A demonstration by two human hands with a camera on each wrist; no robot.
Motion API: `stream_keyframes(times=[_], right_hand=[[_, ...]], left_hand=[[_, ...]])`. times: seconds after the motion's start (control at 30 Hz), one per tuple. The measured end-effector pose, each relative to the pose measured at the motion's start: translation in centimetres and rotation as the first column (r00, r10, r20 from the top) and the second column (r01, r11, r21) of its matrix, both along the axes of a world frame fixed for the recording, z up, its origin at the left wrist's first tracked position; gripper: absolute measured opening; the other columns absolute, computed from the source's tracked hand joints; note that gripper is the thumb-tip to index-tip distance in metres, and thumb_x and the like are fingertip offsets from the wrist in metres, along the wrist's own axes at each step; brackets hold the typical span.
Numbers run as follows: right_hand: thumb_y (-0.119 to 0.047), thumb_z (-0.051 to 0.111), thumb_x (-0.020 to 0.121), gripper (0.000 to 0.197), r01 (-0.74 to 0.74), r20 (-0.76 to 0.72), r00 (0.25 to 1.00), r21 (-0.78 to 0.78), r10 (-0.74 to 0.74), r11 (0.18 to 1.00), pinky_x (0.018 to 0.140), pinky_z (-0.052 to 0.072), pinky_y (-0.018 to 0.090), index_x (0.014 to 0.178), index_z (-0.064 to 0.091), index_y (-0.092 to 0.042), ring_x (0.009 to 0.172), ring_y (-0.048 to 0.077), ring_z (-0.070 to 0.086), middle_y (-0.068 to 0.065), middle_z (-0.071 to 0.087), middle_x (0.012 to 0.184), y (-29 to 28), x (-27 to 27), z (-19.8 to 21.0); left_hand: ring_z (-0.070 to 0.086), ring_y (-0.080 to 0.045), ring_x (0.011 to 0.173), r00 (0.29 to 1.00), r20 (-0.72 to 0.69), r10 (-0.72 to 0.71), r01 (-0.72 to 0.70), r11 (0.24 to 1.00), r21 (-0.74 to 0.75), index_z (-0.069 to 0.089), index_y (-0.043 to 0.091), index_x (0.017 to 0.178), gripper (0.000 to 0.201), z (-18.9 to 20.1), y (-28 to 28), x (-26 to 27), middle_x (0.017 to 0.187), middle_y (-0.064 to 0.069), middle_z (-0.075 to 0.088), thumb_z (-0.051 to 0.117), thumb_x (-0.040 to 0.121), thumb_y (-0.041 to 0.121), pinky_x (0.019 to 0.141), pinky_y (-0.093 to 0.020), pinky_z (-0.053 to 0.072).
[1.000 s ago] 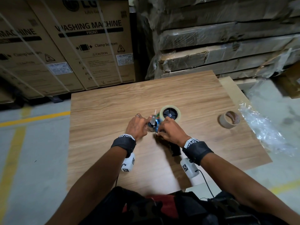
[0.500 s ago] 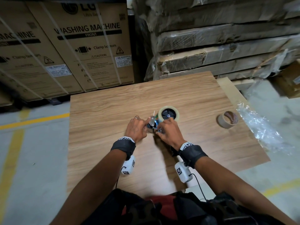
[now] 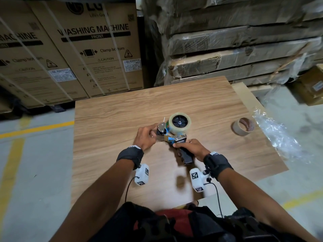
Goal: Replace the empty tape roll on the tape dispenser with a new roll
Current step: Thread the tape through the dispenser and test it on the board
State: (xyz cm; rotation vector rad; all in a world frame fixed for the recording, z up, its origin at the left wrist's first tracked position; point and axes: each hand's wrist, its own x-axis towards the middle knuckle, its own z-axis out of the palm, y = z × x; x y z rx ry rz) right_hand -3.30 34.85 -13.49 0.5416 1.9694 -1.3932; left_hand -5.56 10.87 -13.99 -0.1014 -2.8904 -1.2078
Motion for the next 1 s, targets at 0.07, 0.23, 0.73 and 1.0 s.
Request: stream_keyframes(times=[0.07,0.23,0.73,1.0], right_hand=[[-0.031,0.092,0.068,0.044,0.052,0.088,0.995,-0.143,-0.04,0.988,0.056,0.055,0.029,0.098,0.073,-0.005,0.063,0.022,0.067,0.016,0.073,0.082,-0.4,0.4,1.9],[-0.014,0.055,0.1,0.013,0.183,0.319,0.947,-0.436,-0.039,0.881,0.041,0.048,0.017,0.091,0.06,-0.006,0.047,0.007,0.061,0.003,0.066,0.067,-1.1,-0.2,3.6],[0.007,0.079,0.073,0.022,0.555,0.622,0.781,-0.661,-0.044,0.506,0.044,0.053,0.018,0.084,0.06,0.002,0.044,0.009,0.059,0.007,0.062,0.064,-1.6,-0.3,6.4],[0.013,0.087,0.06,0.036,0.587,0.636,0.771,-0.687,-0.035,0.428,0.046,0.054,0.02,0.079,0.06,0.001,0.044,0.01,0.059,0.007,0.06,0.063,-1.7,0.7,7.5]], left_hand=[[0.067,-0.027,0.069,0.989,0.098,0.107,-0.12,0.983,0.136,0.072,0.021,0.122,0.05,-0.3,0.1,0.4,0.083,-0.012,0.076,0.054,0.078,0.006,0.071,-0.023,0.053],[0.072,-0.018,0.093,0.932,0.323,0.167,-0.289,0.878,0.381,0.078,0.045,0.081,0.019,-1.3,-0.1,1.6,0.093,0.01,0.078,0.064,0.07,0.035,0.089,-0.042,0.059],[0.068,-0.012,0.076,0.887,0.102,0.45,-0.412,0.674,0.614,0.077,0.017,0.087,0.008,1.9,2.9,2.7,0.082,0.001,0.075,0.071,0.087,0.011,0.079,-0.03,0.055],[0.073,-0.016,0.085,0.901,0.043,0.432,-0.391,0.765,0.513,0.08,0.021,0.087,0.016,2.5,2.2,2.0,0.083,0.009,0.078,0.069,0.081,0.031,0.086,-0.04,0.057]])
